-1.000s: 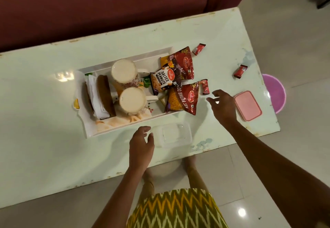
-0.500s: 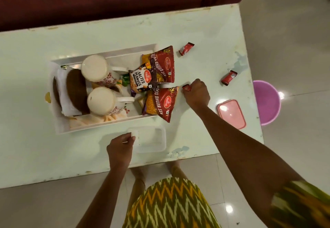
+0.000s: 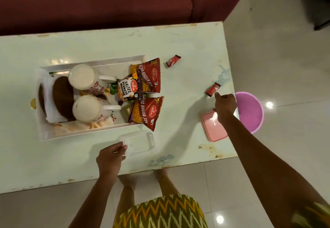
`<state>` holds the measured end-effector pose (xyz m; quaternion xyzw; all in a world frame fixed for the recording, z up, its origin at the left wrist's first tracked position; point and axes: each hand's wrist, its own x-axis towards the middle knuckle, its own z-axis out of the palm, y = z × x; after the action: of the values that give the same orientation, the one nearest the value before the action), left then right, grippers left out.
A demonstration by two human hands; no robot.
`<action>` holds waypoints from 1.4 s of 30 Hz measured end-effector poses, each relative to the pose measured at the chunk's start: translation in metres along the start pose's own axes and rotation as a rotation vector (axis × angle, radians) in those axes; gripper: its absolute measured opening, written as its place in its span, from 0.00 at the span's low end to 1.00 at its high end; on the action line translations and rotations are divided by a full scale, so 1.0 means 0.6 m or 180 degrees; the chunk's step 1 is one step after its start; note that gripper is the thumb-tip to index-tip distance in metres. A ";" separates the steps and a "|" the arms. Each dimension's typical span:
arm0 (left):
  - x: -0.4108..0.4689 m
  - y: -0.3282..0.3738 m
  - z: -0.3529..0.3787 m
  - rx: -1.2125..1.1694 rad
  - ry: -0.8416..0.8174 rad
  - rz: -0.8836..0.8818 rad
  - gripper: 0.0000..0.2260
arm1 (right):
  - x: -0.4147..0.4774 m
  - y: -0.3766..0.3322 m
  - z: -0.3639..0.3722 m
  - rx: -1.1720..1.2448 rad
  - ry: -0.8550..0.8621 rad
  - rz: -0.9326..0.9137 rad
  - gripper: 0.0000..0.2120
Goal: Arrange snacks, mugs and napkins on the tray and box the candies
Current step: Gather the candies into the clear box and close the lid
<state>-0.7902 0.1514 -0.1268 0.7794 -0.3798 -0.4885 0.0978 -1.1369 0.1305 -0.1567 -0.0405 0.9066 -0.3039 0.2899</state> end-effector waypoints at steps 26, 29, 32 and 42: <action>0.010 -0.003 0.003 -0.0389 0.0012 -0.0255 0.11 | -0.017 -0.147 0.126 -0.2500 -0.0575 -0.3694 0.11; 0.013 -0.005 0.002 -0.0354 -0.0001 -0.0264 0.10 | -0.010 -0.174 0.153 -0.3103 -0.0584 -0.4009 0.16; 0.016 -0.008 0.001 -0.0413 0.0002 -0.0336 0.10 | -0.001 -0.185 0.170 -0.3537 -0.0580 -0.3992 0.19; 0.013 -0.006 -0.001 -0.0439 -0.0074 -0.0249 0.11 | -0.008 -0.163 0.178 -0.3852 -0.0806 -0.4106 0.14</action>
<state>-0.7859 0.1484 -0.1340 0.7794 -0.3155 -0.5260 0.1277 -1.0843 -0.0043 -0.1675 -0.7219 0.6739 0.1294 0.0894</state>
